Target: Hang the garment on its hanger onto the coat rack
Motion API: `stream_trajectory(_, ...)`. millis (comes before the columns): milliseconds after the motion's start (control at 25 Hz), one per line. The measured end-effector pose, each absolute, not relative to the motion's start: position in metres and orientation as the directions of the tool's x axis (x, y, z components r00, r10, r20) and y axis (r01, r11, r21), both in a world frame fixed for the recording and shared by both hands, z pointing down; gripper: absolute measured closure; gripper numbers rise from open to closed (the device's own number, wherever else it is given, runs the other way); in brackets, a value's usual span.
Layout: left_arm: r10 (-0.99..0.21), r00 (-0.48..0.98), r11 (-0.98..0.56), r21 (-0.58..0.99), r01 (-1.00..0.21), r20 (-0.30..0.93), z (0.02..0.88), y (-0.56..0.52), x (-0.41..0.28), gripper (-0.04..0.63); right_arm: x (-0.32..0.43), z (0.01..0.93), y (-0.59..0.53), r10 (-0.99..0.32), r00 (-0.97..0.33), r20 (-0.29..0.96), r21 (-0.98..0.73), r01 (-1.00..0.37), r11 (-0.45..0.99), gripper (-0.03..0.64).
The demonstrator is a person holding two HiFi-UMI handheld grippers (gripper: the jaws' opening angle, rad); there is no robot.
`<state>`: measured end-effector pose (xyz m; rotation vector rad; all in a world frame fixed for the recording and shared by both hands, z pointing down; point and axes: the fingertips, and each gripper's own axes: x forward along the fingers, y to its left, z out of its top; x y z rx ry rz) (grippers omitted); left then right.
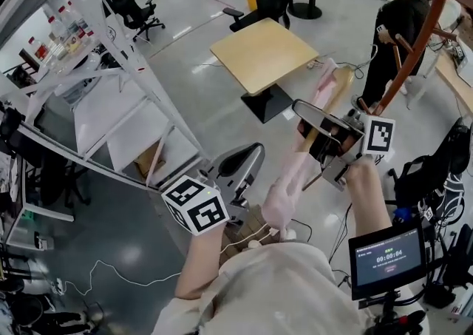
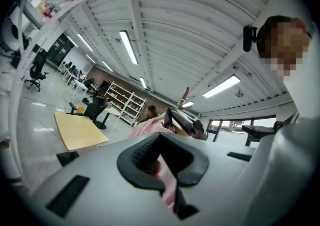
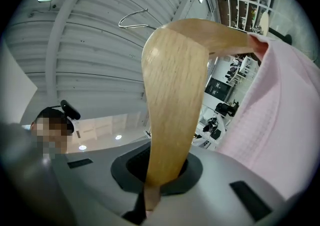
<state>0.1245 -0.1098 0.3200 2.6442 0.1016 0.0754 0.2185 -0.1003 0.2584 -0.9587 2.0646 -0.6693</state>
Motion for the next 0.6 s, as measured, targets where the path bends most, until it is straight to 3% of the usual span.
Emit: stream_trajectory(600, 0.208, 0.978, -0.869, 0.460, 0.182, 0.005, 0.290, -0.088, 0.236, 0.589, 0.331, 0.240, -0.095, -0.823, -0.412, -0.391, -0.722, -0.417, 0.552, 0.606)
